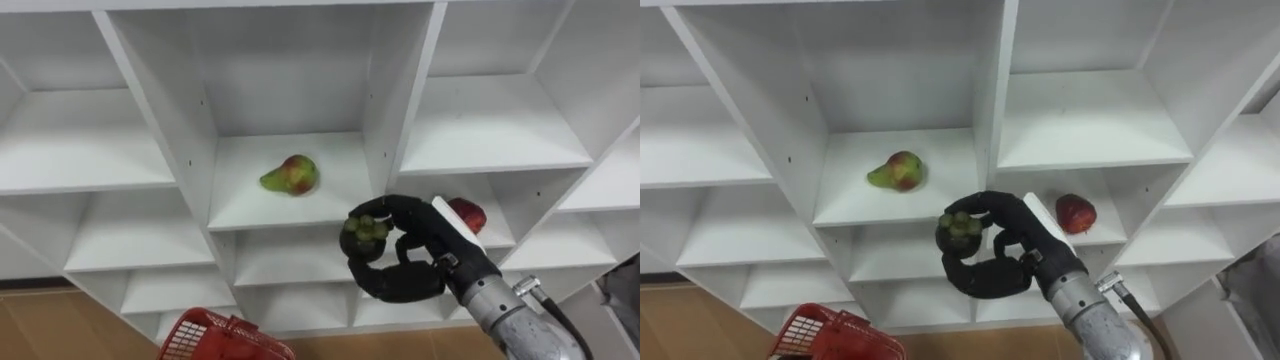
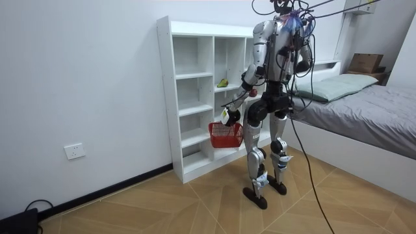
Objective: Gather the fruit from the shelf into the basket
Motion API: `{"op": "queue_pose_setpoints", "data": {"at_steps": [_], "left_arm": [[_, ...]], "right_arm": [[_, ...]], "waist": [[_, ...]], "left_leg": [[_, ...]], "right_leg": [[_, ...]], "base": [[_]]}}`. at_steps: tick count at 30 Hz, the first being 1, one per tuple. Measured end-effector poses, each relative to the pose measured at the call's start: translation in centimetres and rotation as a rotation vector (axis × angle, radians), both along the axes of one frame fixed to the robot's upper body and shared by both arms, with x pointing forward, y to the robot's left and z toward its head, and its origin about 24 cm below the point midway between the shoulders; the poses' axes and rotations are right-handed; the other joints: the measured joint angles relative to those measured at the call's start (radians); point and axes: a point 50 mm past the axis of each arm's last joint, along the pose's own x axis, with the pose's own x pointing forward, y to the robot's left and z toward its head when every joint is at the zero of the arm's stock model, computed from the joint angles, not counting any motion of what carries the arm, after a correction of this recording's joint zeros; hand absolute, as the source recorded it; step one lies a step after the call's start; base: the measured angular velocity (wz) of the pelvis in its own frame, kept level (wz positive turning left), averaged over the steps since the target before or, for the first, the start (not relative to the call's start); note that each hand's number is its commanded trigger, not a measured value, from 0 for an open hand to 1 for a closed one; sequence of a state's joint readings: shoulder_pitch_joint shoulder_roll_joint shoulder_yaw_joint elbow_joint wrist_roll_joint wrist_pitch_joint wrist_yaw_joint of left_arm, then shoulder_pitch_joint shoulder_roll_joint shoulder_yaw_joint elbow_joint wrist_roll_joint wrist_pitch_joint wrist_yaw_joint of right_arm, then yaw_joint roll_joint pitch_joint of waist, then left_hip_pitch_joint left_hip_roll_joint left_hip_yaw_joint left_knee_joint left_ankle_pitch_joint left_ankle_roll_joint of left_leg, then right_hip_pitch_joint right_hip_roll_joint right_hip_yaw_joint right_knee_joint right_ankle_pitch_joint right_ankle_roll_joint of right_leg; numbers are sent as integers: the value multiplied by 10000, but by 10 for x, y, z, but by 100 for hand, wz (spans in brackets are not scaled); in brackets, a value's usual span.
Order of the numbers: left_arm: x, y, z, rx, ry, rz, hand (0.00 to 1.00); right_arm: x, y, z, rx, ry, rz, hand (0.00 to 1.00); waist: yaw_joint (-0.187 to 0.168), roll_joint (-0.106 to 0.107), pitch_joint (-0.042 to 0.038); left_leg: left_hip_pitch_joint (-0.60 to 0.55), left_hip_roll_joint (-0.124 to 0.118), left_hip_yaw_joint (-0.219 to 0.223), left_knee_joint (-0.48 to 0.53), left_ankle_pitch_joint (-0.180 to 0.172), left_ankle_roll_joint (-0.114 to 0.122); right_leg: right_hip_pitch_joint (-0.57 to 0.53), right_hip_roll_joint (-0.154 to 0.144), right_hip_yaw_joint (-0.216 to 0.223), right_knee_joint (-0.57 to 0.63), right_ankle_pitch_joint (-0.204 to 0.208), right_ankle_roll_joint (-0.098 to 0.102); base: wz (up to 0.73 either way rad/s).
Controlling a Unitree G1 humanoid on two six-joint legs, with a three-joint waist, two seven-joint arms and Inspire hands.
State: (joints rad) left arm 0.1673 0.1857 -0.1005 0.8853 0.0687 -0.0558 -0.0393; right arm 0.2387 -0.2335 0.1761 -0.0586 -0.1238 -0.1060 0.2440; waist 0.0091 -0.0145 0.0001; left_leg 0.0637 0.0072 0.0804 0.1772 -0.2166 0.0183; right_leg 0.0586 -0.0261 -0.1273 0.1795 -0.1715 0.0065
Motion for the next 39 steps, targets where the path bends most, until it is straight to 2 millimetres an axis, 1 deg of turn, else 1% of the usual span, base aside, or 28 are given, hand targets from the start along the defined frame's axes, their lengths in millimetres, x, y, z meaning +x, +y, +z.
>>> {"op": "queue_pose_setpoints", "data": {"at_steps": [2, 12, 15, 17, 19, 20, 24, 27, 28, 29, 31, 32, 34, 35, 37, 39], "left_arm": [[2, 0, 0, -50, -28, -41, 100], [1, -1, 0, -99, -27, -79, 100], [2, -4, 0, -183, -126, -75, 100], [3, -6, 0, -220, -199, -104, 100], [4, -7, 0, -258, -231, -94, 100], [4, -8, 0, -281, -241, -89, 100], [17, -14, 2, -493, -572, -73, 100], [30, -19, 6, -676, -984, -106, 100], [35, -20, 7, -757, -1150, -39, 100], [39, -21, 9, -773, -1258, -79, 100], [44, -23, 10, -759, -1320, -308, 100], [46, -23, 10, -776, -1352, -354, 100], [50, -28, 11, -819, -1393, -607, 100], [50, -29, 10, -832, -1396, -681, 100], [52, -32, 8, -871, -1254, -772, 100], [51, -32, 7, -877, -1204, -767, 100]], "right_arm": [[1, 0, 1, 3, -35, 12, 100], [-1, 2, -2, 45, 209, 328, 100], [-4, -2, -15, -37, 757, 168, 100], [-6, -5, -24, -48, 1166, 40, 100], [-11, -8, -37, -106, 1749, -113, 100], [-12, -8, -39, -119, 1865, -126, 100], [-15, -1, -49, 66, 2252, -163, 100], [-13, 5, -56, 34, 2509, 2, 100], [-12, 6, -59, -4, 2621, 22, 100], [-10, 6, -63, -84, 2783, -4, 100], [-6, 7, -70, -189, 3012, -168, 100], [-4, 7, -72, -196, 3045, -234, 100], [-1, 10, -78, -320, 3235, -325, 100], [-2, 10, -80, -345, 3325, -367, 100], [-3, 7, -90, -501, 3764, -507, 100], [-3, 5, -93, -570, 3880, -645, 100]], "waist": [[2, -1, 12], [-20, -11, 9], [-21, -25, 5], [-15, -49, 12], [36, -77, 28], [59, -79, 28], [165, -113, 22], [210, -83, 47], [208, -79, 69], [198, -77, 108], [213, -78, 144], [212, -78, 144], [189, -65, 164], [194, -71, 173], [243, -90, 181], [254, -83, 182]], "left_leg": [[-50, 3, 5, 29, 0, 0], [-100, 7, -22, 54, -1, 0], [-111, -5, -82, 98, -1, 0], [-167, -10, -126, 135, 0, 1], [-223, -6, -132, 204, -1, -1], [-244, -5, -132, 211, -1, -1], [-718, 12, -146, 467, -1, 0], [-1138, -10, -261, 704, -4, 7], [-1310, -5, -307, 861, -5, 9], [-1454, -3, -344, 969, -5, 9], [-1764, -9, -364, 1062, 6, 25], [-1888, -14, -398, 1139, 6, 26], [-2298, -46, -486, 1322, 40, 57], [-2353, -57, -509, 1323, 63, 61], [-2540, -94, -531, 1333, 126, 77], [-2716, -114, -550, 1349, 164, 85]], "right_leg": [[-70, 0, 13, 57, 0, 0], [-89, -2, -22, 59, -1, 1], [-59, -26, -120, 66, -1, 1], [-77, -29, -135, 66, -1, 1], [-99, -34, -190, 71, -1, 1], [-119, -36, -191, 82, -1, 1], [-590, -53, -216, 302, 3, -5], [-932, -97, -327, 523, 7, -13], [-1092, -116, -414, 681, 6, -12], [-1256, -128, -424, 842, 2, -12], [-1545, -154, -458, 979, -1, -15], [-1670, -163, -460, 1000, -9, -30], [-1987, -235, -661, 1061, 4, -79], [-2043, -256, -695, 1101, 4, -81], [-2217, -298, -747, 1116, 1, -87], [-2369, -319, -781, 1126, 7, -95]], "base": [[0], [1], [7], [6], [2], [0], [1], [11], [12], [8], [2], [4], [9], [14], [10], [6]]}}
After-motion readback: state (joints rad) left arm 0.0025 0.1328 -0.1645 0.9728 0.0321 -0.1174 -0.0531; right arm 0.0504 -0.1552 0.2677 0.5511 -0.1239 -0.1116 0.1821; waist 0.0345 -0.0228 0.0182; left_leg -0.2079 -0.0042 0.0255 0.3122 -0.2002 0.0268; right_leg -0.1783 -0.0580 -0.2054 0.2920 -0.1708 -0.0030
